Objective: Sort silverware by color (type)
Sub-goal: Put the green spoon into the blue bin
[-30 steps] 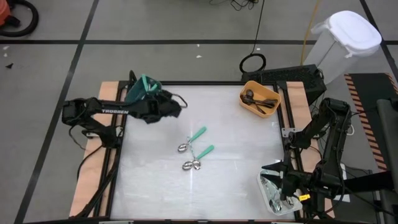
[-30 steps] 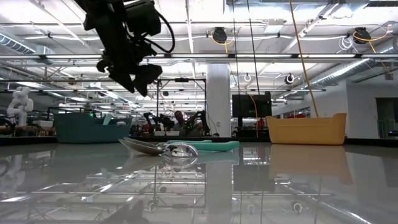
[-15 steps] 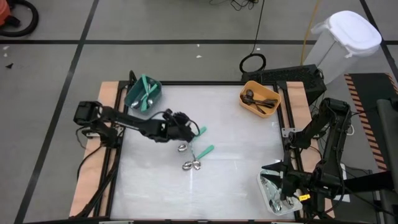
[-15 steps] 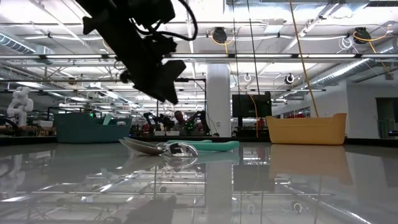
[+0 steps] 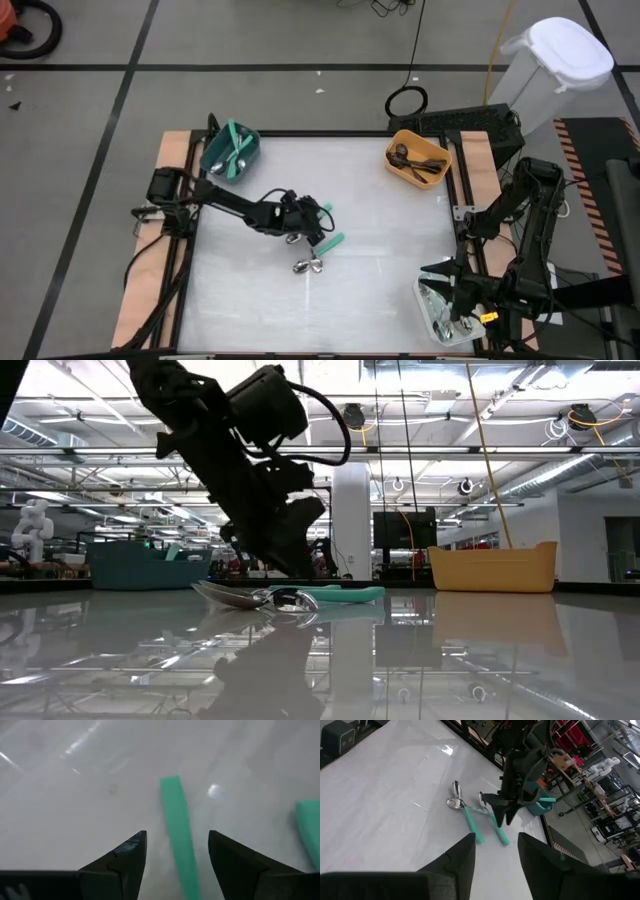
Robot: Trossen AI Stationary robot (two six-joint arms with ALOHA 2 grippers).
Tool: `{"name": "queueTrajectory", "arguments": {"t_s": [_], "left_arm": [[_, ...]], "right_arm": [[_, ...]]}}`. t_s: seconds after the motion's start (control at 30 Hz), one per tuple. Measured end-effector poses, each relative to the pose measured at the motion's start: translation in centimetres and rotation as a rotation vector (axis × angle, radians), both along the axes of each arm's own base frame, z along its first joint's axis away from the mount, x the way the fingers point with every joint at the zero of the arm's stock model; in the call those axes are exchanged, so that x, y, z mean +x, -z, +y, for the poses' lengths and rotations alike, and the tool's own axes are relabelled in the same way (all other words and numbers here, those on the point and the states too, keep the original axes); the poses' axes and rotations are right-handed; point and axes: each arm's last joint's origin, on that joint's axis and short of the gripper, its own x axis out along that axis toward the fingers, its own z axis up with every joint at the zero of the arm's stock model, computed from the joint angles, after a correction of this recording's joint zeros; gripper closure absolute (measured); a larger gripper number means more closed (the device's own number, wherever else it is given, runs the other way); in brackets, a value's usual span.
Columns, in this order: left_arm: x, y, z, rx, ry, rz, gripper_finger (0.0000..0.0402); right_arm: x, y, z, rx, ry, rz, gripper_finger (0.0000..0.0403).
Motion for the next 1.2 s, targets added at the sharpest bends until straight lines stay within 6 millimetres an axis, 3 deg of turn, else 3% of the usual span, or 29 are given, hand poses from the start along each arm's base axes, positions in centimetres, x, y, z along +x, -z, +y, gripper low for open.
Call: {"name": "queueTrajectory", "arguments": {"t_s": [0.5,0.63,0.87,1.2], "left_arm": [[0.6,2.4,-0.1,-0.016,0.017,0.031,0.0192],[0.7,2.9,-0.2,-0.017,0.02,0.033,0.0231],[0.7,3.1,-0.3,-0.014,0.04,0.048,0.0347],[0.3,2.6,-1.8,0.154,0.011,0.047,0.0346]], "right_arm": [[0.0,0.0,0.0,0.001,0.001,-0.001,0.0261],[0.1,0.0,0.0,0.002,0.005,-0.004,0.0261],[0.6,0.0,-0.2,0.007,0.03,-0.006,0.0261],[1.7,0.0,-0.8,0.009,0.086,-0.007,0.0261]]}}
